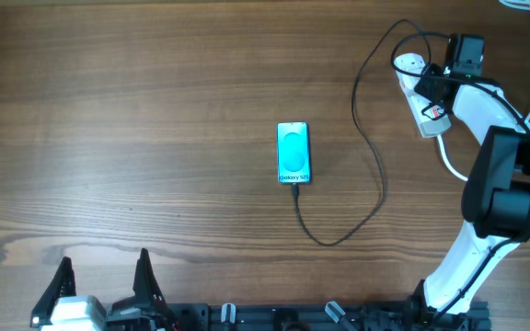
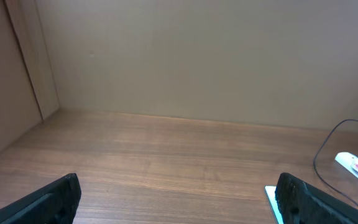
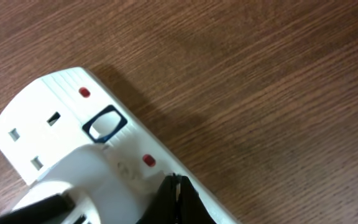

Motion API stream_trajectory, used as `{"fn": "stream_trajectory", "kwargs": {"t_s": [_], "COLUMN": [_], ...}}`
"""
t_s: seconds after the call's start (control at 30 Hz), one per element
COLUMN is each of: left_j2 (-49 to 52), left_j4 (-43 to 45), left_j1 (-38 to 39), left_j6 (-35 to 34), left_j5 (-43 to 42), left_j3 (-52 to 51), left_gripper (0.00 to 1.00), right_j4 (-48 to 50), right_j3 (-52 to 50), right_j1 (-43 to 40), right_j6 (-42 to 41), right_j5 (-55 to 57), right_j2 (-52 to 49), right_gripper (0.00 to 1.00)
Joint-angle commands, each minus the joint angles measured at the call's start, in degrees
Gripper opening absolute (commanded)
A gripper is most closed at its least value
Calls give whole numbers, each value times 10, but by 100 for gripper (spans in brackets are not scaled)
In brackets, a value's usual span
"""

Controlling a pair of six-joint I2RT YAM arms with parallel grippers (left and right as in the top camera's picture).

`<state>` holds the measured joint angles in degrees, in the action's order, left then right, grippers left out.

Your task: Plug charger to phone and switch on socket

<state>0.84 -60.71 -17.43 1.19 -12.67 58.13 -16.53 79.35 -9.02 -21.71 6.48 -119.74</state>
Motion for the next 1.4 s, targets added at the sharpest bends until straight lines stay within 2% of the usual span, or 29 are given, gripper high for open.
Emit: {"fn": "stream_trajectory", "kwargs": {"t_s": [0.0, 0.5, 0.7, 0.93, 1.07, 1.27, 1.37], "left_j2": [-6, -6, -6, -6, -6, -6, -6], "left_j4": [0, 0, 0, 8, 61, 146, 200], "left_j1": [-5, -5, -5, -5, -5, -5, -5], "left_j6": [-1, -1, -1, -2, -2, -6, -51], "left_j5": [7, 7, 7, 7, 7, 5, 5], "left_j3": [-1, -1, -1, -1, -1, -10, -47], "left_gripper": [100, 100, 100, 100, 100, 100, 100], "right_j4": [-9, -76, -109, -203, -231, -264, -278], "right_j3": [5, 5, 5, 5, 5, 5, 5], "right_j1": [11, 60, 52, 44, 47, 66, 79], "right_j6": [7, 7, 3, 12, 5, 7, 7], "right_j5": [-21, -20, 9, 133, 125, 41, 39], "right_j2": [-34, -34, -7, 173, 309, 506, 566], "right_gripper": [5, 5, 4, 4, 4, 4, 4]}}
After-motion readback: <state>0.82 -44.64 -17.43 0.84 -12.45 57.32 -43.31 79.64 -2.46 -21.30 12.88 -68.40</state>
